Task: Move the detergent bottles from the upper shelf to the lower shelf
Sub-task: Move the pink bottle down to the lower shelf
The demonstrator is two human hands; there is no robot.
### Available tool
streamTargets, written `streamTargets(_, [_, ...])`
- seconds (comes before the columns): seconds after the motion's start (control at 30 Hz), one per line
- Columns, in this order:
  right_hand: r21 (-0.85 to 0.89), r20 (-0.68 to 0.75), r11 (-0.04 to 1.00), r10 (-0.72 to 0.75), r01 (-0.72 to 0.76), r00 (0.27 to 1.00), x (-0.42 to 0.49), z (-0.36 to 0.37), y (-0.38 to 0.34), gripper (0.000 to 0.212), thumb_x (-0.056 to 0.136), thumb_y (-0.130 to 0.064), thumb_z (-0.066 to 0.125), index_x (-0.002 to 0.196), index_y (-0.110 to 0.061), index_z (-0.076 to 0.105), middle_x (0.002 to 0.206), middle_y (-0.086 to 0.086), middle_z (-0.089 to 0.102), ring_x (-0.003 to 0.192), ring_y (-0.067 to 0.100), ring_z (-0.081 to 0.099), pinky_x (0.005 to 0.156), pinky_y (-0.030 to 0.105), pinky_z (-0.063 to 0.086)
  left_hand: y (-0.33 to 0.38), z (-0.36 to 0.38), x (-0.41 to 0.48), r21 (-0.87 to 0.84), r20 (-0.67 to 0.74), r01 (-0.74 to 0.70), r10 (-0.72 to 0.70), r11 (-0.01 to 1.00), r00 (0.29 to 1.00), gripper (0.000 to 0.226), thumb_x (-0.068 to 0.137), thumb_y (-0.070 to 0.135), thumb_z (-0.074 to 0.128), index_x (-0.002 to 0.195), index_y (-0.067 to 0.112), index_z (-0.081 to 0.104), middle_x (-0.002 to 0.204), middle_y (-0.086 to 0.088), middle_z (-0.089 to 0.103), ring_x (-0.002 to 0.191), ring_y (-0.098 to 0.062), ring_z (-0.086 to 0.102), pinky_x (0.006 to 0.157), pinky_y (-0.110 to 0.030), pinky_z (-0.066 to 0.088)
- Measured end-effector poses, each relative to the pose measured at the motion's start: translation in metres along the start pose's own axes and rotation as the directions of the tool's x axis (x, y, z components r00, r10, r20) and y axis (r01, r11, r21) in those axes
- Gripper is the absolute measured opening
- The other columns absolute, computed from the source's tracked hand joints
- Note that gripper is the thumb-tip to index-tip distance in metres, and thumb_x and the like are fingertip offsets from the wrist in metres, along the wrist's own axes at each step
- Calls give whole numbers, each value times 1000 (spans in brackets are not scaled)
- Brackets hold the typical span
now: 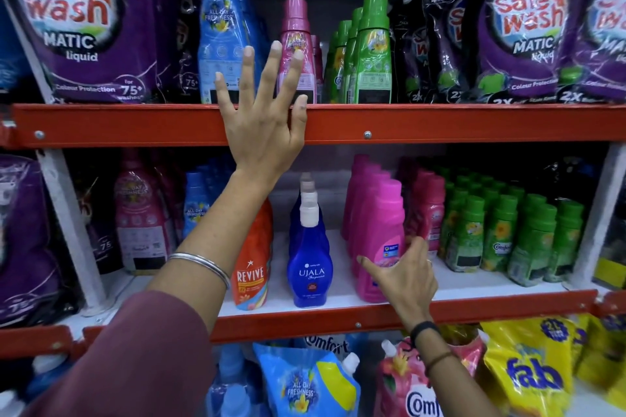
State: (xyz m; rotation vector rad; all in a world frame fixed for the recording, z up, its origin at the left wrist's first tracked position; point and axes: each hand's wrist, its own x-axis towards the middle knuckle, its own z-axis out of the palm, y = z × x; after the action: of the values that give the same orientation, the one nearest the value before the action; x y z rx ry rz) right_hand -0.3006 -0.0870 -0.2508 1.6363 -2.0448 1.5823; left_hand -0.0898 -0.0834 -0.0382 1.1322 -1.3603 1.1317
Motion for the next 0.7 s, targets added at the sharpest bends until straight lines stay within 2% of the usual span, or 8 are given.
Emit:
streamTargets(0.13, [-6, 0, 1000, -3, 3, 1000, -5, -3, 1, 90, 53, -73, 71, 109, -10, 43, 105, 13, 56, 95, 36, 61, 64, 44, 49, 3, -6, -2, -60, 20, 16, -15, 998, 1000, 47, 101, 38, 32, 148, 29, 32, 156, -1, 33, 146, -28, 25, 116, -56, 14])
streamTargets(0.23, [44, 40, 999, 26, -28, 999, -10, -8, 6, 89, 60, -82, 55, 114, -11, 46, 112, 11, 58, 100, 33, 61, 71, 44, 51, 18, -15, -21, -239, 6, 4, -3, 971, 1000, 48, 100, 30, 36, 147, 20, 34, 155, -8, 33, 146, -29, 22, 118, -52, 11])
streamTargets(0.3, [171, 101, 983, 47, -63, 994, -11, -12, 13, 86, 69, -81, 47, 122, -13, 46, 124, 9, 55, 107, 27, 57, 79, 39, 49, 35, -21, -44, -389, 7, -16, 21, 921, 1000, 48, 98, 25, 37, 145, 16, 37, 155, -11, 34, 146, -28, 20, 119, -48, 10])
streamTargets(0.37, [388, 167, 917, 28, -92, 986, -11, -17, 19, 79, 78, -75, 40, 125, -12, 47, 127, 8, 50, 112, 20, 52, 84, 32, 42, 57, -26, -72, -505, 46, -14, 43, 863, 998, 48, 98, 24, 36, 145, 15, 36, 155, -11, 33, 147, -25, 17, 120, -47, 12])
streamTargets(0.43, [561, 264, 814, -6, -148, 965, -12, -24, 22, 71, 84, -69, 31, 124, -13, 48, 126, 6, 47, 115, 3, 47, 90, 26, 40, 79, -27, -103, -589, 124, 35, 47, 807, 991, 48, 98, 24, 35, 145, 16, 34, 155, -8, 31, 148, -22, 16, 119, -49, 17])
streamTargets(0.5, [611, 364, 762, -30, -214, 931, -12, -28, 27, 68, 84, -66, 23, 132, -22, 44, 138, -1, 42, 120, -16, 36, 105, 22, 33, 98, -25, -134, -649, 232, 129, 33, 750, 972, 48, 98, 26, 35, 146, 17, 32, 156, -4, 28, 148, -20, 16, 117, -51, 23])
streamTargets(0.6, [631, 459, 712, -23, -308, 888, -11, -29, 37, 80, 81, -67, 19, 147, -22, 27, 155, -6, 25, 141, 6, 23, 119, 41, 19, 121, -19, -172, -672, 427, 316, 2, 670, 904, 51, 99, 31, 32, 149, 27, 25, 159, 6, 20, 149, -11, 11, 119, -42, 21])
streamTargets(0.7, [661, 502, 654, -21, -368, 864, -5, -31, 40, 77, 83, -68, 23, 147, -24, 28, 157, -1, 28, 143, 13, 27, 118, 48, 22, 139, -15, -199, -652, 611, 536, -47, 537, 790, 48, 100, 42, 26, 147, 37, 19, 159, 15, 16, 145, 4, 7, 115, -13, 6])
